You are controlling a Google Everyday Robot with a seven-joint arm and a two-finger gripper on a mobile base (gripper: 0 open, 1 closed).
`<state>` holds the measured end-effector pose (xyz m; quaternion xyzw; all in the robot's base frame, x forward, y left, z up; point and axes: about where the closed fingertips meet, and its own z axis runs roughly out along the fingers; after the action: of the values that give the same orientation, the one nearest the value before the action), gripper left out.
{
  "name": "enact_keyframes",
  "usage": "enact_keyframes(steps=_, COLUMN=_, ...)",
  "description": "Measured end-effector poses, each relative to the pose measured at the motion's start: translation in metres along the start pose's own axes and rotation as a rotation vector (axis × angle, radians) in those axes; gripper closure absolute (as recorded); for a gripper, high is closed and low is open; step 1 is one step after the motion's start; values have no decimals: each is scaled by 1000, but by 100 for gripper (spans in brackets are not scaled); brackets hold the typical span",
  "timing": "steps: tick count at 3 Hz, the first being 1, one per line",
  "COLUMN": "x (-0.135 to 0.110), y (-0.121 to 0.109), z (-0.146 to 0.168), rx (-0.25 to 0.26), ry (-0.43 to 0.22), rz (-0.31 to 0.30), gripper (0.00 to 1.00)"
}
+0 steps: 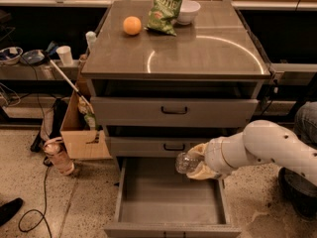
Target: Pick water bottle from bottom drawer and place on counter
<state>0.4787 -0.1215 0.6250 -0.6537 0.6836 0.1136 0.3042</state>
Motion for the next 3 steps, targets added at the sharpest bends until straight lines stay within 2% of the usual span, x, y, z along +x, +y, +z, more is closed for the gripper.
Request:
enact_keyframes(steps=1, x=-22, y=-29, z=-18, rx=74, ry=0, rz=-52, gripper=100)
enact_keyframes(steps=2, x=-47, y=-62, z=-47, rx=169, ry=27, rz=-114, gripper=100)
enact_keyframes(steps=3, x=-63, y=-93, z=-75, rx=254, ry=66, rz=-151, gripper=100)
